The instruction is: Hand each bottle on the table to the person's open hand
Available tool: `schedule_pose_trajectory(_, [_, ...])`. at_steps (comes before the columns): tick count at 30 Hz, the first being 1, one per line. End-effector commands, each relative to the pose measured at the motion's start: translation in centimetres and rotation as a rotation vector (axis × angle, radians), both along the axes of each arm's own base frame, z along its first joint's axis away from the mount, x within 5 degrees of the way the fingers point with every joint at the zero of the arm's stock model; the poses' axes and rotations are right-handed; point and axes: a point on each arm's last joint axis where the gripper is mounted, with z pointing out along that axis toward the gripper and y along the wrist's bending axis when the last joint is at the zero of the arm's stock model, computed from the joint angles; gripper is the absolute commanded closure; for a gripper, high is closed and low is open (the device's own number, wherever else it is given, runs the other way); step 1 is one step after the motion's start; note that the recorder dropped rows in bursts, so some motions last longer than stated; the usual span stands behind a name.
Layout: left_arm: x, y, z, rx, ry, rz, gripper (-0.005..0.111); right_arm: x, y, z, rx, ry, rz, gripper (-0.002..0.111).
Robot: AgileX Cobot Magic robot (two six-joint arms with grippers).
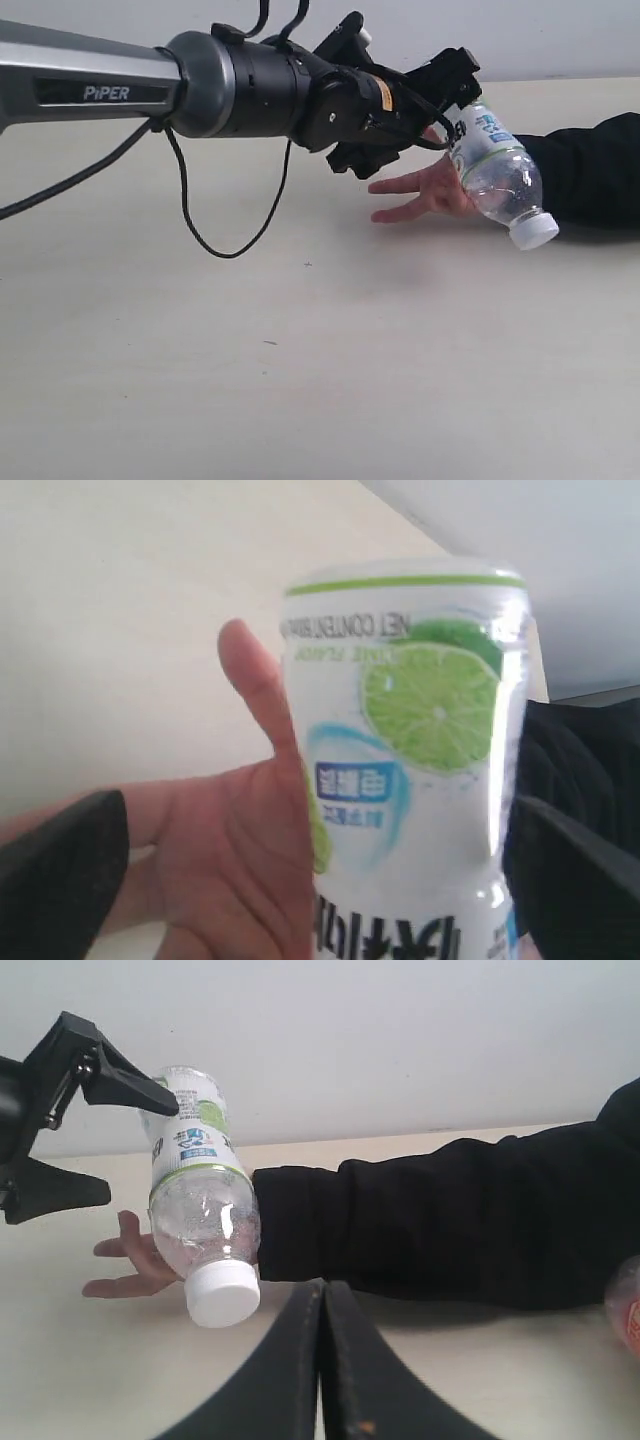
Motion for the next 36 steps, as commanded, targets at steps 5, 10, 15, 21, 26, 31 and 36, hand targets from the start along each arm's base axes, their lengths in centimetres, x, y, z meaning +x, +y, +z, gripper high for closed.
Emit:
schedule_pose_trajectory(5, [-0.5, 2.8, 6.0, 0.127, -0.054, -0.044, 0.009, 0.0, 0.0, -0.1, 0.002, -0.006, -0.006, 0.108])
schedule_pose_trajectory(10, [-1.8, 4.1, 9.7, 0.208, -0.132, -0.117, 0.018, 0.0, 0.0, -0.1, 0.002, -0.006, -0.006, 0.108])
schedule_pose_trajectory(15, [-4.1, 6.9, 14.2, 0.397, -0.214, -0.239, 0.094, 0.0, 0.0, -0.1, 0.002, -0.006, -0.006, 0.108])
schedule_pose_trajectory(21, [-9.4, 14.4, 17.5, 0.611, -0.426, -0.244, 0.107, 0.0, 0.0, -0.1, 0.002, -0.006, -0.006, 0.108])
schedule_pose_trajectory(26, [-17.4, 21.1, 16.8, 0.391, -0.69, -0.257, 0.107, 0.0, 0.0, -0.1, 0.002, -0.006, -0.006, 0.108])
schedule_pose_trajectory(31, [-22.9, 26.8, 14.7, 0.392, -0.814, -0.248, 0.107, 0.0, 0.0, -0.1, 0.002, -0.006, -0.006, 0.108])
schedule_pose_trajectory(36, [-25.9, 31.2, 12.3, 0.485, -0.721, -0.177, 0.107, 0.0, 0.0, -0.1, 0.002, -0.006, -0.006, 0.108])
